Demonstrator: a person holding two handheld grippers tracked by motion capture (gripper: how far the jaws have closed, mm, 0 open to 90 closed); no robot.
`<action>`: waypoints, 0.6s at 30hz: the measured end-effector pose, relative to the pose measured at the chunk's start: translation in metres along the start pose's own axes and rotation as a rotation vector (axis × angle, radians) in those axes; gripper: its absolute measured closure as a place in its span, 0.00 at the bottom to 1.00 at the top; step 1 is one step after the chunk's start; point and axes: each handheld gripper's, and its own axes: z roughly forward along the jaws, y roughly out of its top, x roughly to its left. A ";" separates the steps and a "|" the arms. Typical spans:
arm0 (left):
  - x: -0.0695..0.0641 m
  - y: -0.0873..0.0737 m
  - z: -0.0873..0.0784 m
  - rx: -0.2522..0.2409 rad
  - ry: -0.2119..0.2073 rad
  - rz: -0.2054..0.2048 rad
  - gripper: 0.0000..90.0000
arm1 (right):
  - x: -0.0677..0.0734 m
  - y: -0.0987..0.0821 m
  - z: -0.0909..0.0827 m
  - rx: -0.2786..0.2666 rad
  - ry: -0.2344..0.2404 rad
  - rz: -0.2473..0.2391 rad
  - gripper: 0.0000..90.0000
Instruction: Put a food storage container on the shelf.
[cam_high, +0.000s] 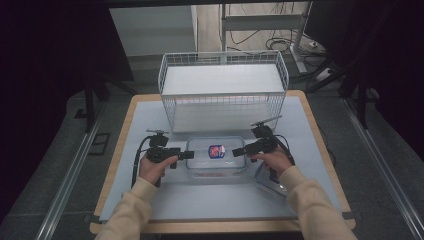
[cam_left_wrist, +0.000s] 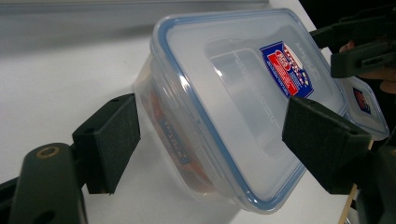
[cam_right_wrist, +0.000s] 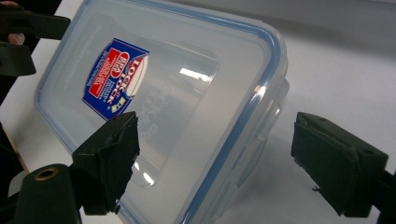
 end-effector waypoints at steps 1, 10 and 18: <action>0.001 0.000 0.002 0.008 -0.005 -0.003 0.22 | -0.001 0.000 0.002 0.015 0.005 0.004 0.17; 0.008 -0.001 0.010 0.027 -0.036 -0.041 0.22 | -0.005 0.002 0.006 0.055 0.032 0.039 0.17; 0.009 -0.004 0.020 0.070 -0.089 -0.083 0.20 | -0.008 0.003 0.010 0.083 0.060 0.066 0.15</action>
